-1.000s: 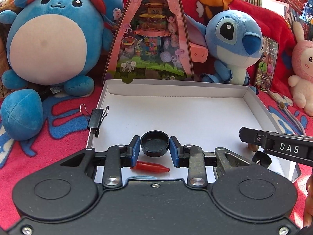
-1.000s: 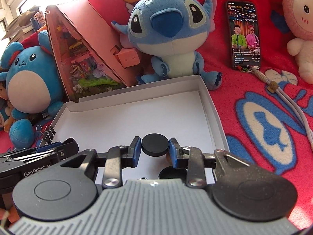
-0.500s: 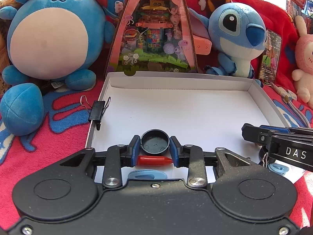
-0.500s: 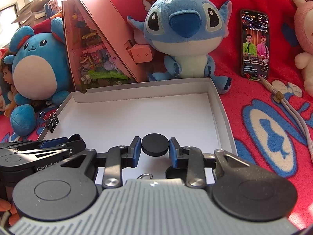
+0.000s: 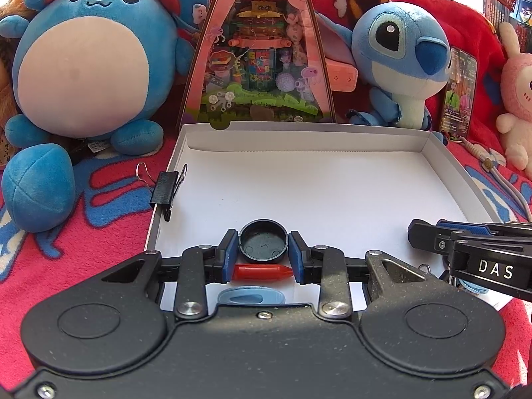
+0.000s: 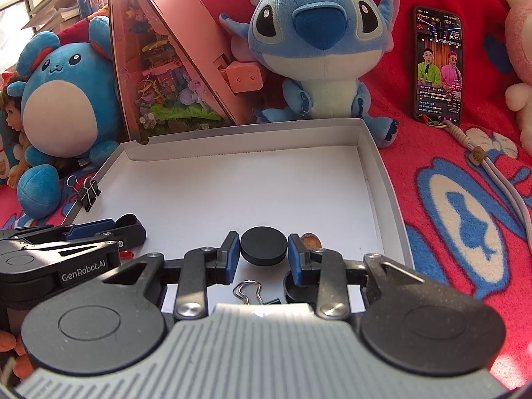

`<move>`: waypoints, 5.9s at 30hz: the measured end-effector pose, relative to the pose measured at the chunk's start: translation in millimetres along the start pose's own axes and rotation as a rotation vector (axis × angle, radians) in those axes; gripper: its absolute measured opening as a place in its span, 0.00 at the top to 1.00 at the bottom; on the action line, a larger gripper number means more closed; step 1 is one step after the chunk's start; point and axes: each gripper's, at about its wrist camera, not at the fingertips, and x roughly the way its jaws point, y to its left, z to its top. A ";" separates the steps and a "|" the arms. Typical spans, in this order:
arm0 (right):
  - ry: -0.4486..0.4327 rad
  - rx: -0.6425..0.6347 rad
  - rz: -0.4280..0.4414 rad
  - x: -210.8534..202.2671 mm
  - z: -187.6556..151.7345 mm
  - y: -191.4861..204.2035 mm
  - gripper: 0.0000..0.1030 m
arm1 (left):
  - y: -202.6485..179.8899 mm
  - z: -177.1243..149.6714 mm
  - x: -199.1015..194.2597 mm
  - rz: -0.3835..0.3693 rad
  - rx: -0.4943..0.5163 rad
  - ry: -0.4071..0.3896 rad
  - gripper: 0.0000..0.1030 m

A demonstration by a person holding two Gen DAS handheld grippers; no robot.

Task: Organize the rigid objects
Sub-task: 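Lower and open the left gripper to drop the lid while the right gripper releases the disc, then withdraw both open grippers from the box toward the remaining items, then grasp the red crayon with the left gripper while the right gripper grasps the clear plastic ball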

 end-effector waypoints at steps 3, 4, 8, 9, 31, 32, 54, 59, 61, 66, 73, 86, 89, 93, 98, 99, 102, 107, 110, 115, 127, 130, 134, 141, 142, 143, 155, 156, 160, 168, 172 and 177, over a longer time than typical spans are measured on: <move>0.003 0.003 0.000 0.1 -1.0 -1.0 0.64 | -0.2 -0.2 -0.3 0.001 0.004 -0.002 0.68; 0.003 0.003 -0.001 0.2 -1.0 -1.0 0.64 | -0.3 -0.2 -0.4 0.001 0.005 -0.002 0.67; 0.005 0.007 -0.002 0.6 -1.3 -1.3 0.63 | -0.7 -0.6 -0.5 0.003 0.010 -0.004 0.65; 0.005 0.009 -0.002 0.5 -1.3 -1.4 0.62 | -1.0 -0.9 -0.6 0.004 0.012 -0.004 0.64; -0.090 0.044 0.056 -40.0 -6.5 -7.8 0.28 | -5.9 -12.5 -55.5 -0.072 0.063 -0.115 0.20; -0.094 0.042 0.058 -42.6 -7.4 -7.8 0.26 | -5.8 -13.7 -58.3 -0.076 0.062 -0.118 0.20; -0.197 -0.098 0.052 -102.7 -53.9 2.9 0.06 | -1.6 -69.7 -135.5 -0.158 0.100 -0.201 0.16; -0.205 -0.118 0.048 -109.7 -65.2 5.8 0.01 | -2.4 -84.6 -146.9 -0.180 0.120 -0.206 0.15; -0.203 -0.128 0.048 -112.5 -70.5 7.1 0.00 | -3.2 -90.5 -150.7 -0.187 0.132 -0.207 0.14; -0.196 -0.153 0.045 -116.7 -85.4 9.5 0.00 | -4.3 -104.9 -157.5 -0.195 0.158 -0.209 0.14; -0.182 -0.160 0.046 -120.7 -103.0 11.0 0.00 | -0.8 -121.4 -161.8 -0.183 0.164 -0.197 0.14; -0.184 -0.242 0.018 -130.1 -132.5 20.0 0.00 | 8.8 -150.0 -169.3 -0.178 0.162 -0.134 0.14; -0.174 -0.239 0.028 -131.2 -138.3 19.8 0.00 | 8.9 -154.3 -170.7 -0.173 0.166 -0.133 0.14; -0.171 -0.239 0.034 -134.3 -147.2 19.8 0.00 | 7.1 -160.7 -171.7 -0.167 0.171 -0.126 0.14; -0.174 -0.253 0.032 -138.8 -155.6 20.9 0.00 | 6.9 -165.7 -171.2 -0.169 0.159 -0.110 0.14; -0.174 -0.255 0.033 -139.8 -156.7 20.9 0.00 | 7.3 -166.7 -171.2 -0.167 0.156 -0.108 0.14; -0.177 -0.250 0.041 -143.2 -160.3 20.6 0.00 | 9.1 -168.5 -171.8 -0.168 0.146 -0.101 0.15; -0.177 -0.236 0.065 -148.1 -166.7 20.3 0.00 | 13.0 -172.9 -173.2 -0.175 0.128 -0.086 0.18; -0.172 -0.241 0.080 -149.3 -171.5 22.8 0.00 | 15.6 -176.0 -174.6 -0.167 0.125 -0.084 0.19; -0.168 -0.254 0.104 -150.0 -179.7 29.6 0.00 | 21.5 -180.6 -174.6 -0.146 0.111 -0.073 0.20; -0.194 -0.321 0.177 -156.1 -190.0 44.6 0.00 | 26.7 -185.3 -173.6 -0.120 0.091 -0.074 0.21; -0.189 -0.348 0.190 -155.5 -194.0 52.0 0.04 | 26.9 -185.3 -173.3 -0.119 0.085 -0.075 0.21; -0.177 -0.378 0.205 -152.4 -198.9 62.8 0.14 | 27.0 -185.4 -174.3 -0.120 0.075 -0.076 0.21; -0.177 -0.383 0.234 -150.4 -200.1 71.3 0.41 | 27.7 -185.6 -175.3 -0.121 0.067 -0.076 0.21; -0.179 -0.377 0.236 -150.7 -199.8 71.1 0.47 | 28.0 -185.6 -175.7 -0.120 0.063 -0.076 0.21; -0.181 -0.375 0.235 -151.0 -199.5 71.1 0.53 | 27.7 -185.6 -176.0 -0.120 0.061 -0.076 0.21; -0.230 -0.314 0.108 -152.7 -199.4 60.0 0.61 | 10.0 -190.2 -179.3 -0.128 0.039 -0.110 0.21; -0.236 -0.298 0.088 -152.5 -198.7 57.5 0.61 | 6.1 -191.2 -179.6 -0.124 0.039 -0.117 0.21; -0.259 -0.237 0.009 -152.5 -197.0 46.3 0.61 | -8.6 -192.7 -179.0 -0.101 0.032 -0.145 0.21; -0.280 -0.161 -0.098 -152.6 -196.9 29.4 0.61 | -32.7 -193.9 -174.9 -0.073 0.052 -0.179 0.22; -0.281 -0.124 -0.132 -151.7 -196.2 22.3 0.61 | -36.1 -195.6 -170.1 -0.065 0.064 -0.167 0.22; -0.282 -0.131 -0.136 -150.6 -197.0 22.0 0.61 | -38.4 -198.4 -164.6 -0.044 0.066 -0.160 0.22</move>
